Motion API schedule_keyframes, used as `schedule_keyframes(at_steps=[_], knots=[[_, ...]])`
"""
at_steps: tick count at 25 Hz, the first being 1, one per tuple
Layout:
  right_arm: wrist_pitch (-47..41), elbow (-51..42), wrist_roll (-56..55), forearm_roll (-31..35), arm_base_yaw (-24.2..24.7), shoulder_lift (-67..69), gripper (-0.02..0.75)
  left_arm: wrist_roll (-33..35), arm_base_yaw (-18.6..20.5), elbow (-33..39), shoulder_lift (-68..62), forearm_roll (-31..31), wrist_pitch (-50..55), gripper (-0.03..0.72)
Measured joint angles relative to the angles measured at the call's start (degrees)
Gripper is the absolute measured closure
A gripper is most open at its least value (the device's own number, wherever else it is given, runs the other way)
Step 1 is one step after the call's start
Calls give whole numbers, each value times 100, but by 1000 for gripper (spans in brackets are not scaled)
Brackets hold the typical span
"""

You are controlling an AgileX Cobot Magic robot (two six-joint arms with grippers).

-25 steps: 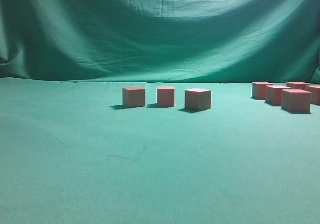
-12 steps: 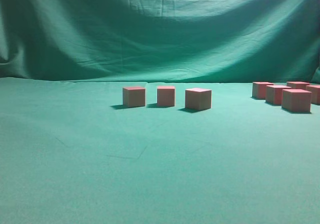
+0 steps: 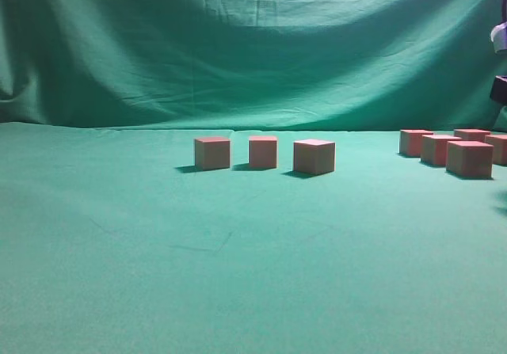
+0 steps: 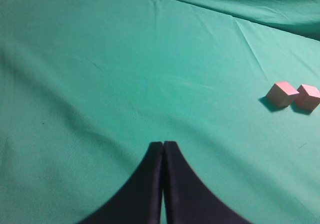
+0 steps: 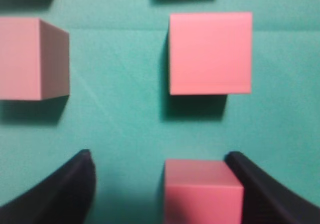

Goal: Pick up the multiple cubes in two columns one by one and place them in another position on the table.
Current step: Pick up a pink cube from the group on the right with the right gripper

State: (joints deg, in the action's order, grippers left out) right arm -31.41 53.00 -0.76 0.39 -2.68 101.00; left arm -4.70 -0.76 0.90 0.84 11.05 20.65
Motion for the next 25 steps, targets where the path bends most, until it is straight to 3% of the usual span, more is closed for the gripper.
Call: schedule_keyframes(at_steps=[6,15,25], knots=[[-321,255,-52,-129,0,89,479,0,0,0,0,0,0,688],[-2344,1994,-85,-79,-234,60,475,0,0,0,0,0,0,688],[-2982,2842,-148,207,-1937,-82,475,0,0,0,0,0,0,688]])
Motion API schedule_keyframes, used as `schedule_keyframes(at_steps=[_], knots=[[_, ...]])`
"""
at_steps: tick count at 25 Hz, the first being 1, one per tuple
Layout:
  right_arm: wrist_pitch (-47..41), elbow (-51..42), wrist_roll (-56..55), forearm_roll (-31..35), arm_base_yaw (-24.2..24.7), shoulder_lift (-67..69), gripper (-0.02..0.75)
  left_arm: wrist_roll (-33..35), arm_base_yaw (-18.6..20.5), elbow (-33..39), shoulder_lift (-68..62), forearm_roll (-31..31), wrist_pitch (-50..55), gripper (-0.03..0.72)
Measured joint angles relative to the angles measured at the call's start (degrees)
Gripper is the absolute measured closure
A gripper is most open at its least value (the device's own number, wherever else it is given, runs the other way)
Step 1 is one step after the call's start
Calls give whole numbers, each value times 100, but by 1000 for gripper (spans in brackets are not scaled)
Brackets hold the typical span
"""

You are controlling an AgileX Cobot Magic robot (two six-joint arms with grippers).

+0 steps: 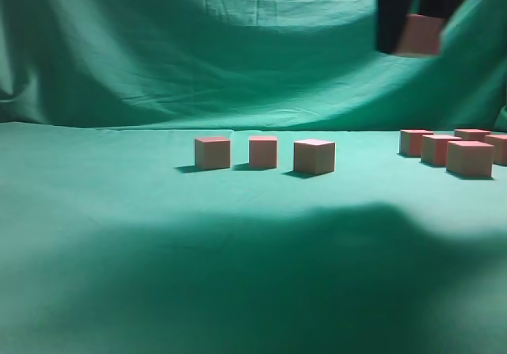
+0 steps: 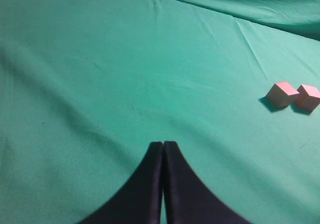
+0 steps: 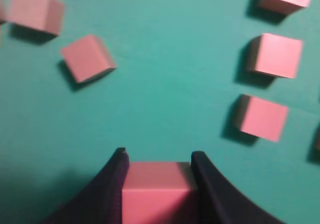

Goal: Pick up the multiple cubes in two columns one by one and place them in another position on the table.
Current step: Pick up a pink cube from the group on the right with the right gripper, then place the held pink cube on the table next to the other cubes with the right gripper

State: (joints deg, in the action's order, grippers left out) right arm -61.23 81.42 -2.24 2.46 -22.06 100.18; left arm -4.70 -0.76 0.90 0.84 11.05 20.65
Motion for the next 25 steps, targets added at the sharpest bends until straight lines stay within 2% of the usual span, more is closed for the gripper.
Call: schedule_keyframes(at_steps=[1,10,15,25], knots=[[0,0,0,0,0,0,475,0,0,0,0,0,0,688],[537,23,-324,173,-1518,57,475,0,0,0,0,0,0,688],[481,439,-1101,187,-1789,490,475,0,0,0,0,0,0,688],[-809,2336,-2060,187,-1945,2073,475,0,0,0,0,0,0,688]])
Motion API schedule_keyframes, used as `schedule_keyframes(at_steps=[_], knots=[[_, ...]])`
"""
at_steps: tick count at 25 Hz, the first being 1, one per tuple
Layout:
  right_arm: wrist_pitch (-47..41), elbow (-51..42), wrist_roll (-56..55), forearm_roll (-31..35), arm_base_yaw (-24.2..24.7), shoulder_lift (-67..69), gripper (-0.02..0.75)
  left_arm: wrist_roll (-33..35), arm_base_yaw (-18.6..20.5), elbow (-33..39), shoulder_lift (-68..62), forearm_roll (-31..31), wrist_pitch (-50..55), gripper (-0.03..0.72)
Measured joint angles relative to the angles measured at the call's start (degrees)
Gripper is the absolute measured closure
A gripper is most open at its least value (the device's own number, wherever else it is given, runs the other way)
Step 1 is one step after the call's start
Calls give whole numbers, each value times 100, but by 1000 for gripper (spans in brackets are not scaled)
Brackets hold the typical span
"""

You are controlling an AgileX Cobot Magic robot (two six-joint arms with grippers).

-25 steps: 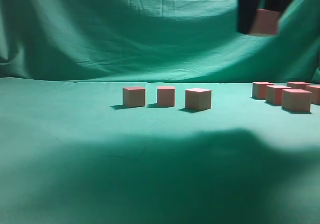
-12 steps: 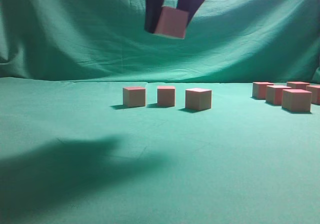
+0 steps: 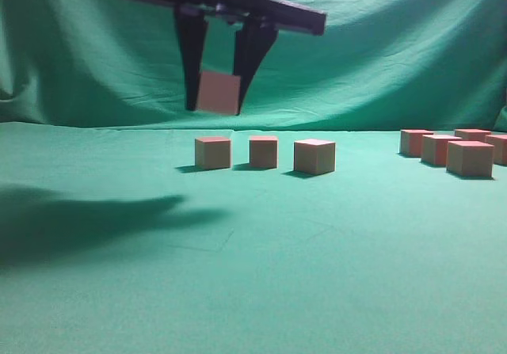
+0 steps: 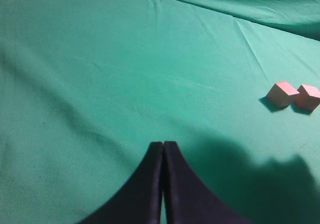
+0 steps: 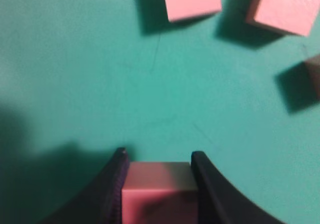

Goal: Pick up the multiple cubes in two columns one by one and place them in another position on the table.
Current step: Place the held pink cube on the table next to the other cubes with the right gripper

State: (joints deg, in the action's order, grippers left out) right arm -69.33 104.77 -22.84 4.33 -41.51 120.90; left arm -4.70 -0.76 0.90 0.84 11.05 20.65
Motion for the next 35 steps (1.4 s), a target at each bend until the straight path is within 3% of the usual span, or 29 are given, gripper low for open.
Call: schedule_keyframes(at_steps=[7,17,28,35], knots=[[-108,1005,23,19,-32,719,475,0,0,0,0,0,0,688],[126,1089,5,223,-54,852,475,0,0,0,0,0,0,688],[316,1089,-961,-504,-197,1025,475,0,0,0,0,0,0,688],[338,1089,-1158,-551,-197,1157,475,0,0,0,0,0,0,688]])
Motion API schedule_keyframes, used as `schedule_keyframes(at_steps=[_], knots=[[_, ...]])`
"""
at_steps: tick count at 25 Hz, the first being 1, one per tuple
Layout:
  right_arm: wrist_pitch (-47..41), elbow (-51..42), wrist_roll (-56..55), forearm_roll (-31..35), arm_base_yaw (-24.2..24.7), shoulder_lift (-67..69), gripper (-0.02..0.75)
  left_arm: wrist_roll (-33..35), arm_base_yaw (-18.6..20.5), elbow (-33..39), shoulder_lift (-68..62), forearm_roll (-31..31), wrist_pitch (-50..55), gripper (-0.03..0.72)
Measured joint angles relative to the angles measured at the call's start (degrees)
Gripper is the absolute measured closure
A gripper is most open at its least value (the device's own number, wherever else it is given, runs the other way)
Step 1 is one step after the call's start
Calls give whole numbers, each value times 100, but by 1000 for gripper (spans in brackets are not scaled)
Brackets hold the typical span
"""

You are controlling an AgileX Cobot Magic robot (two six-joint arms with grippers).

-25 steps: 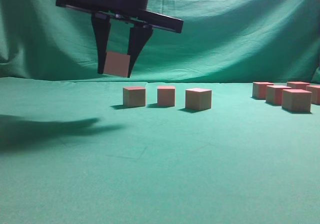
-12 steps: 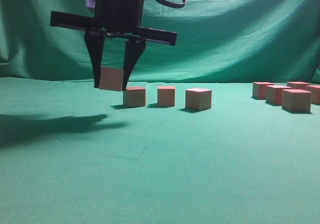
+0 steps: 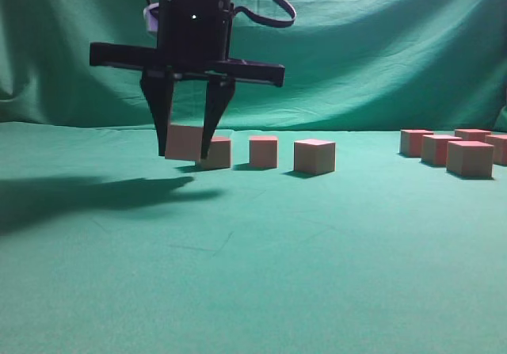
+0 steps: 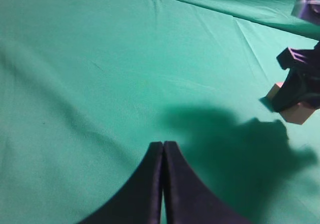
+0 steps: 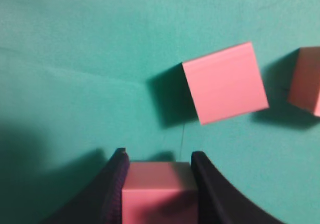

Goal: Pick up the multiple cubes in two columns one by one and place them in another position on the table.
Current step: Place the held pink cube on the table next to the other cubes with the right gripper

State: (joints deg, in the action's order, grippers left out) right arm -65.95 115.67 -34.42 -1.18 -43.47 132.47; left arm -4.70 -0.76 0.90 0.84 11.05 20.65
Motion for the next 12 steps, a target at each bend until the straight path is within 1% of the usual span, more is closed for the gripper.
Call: schedule_keyframes(at_steps=[12], knots=[[289,0,-23,0,0,144,475,0,0,0,0,0,0,688]])
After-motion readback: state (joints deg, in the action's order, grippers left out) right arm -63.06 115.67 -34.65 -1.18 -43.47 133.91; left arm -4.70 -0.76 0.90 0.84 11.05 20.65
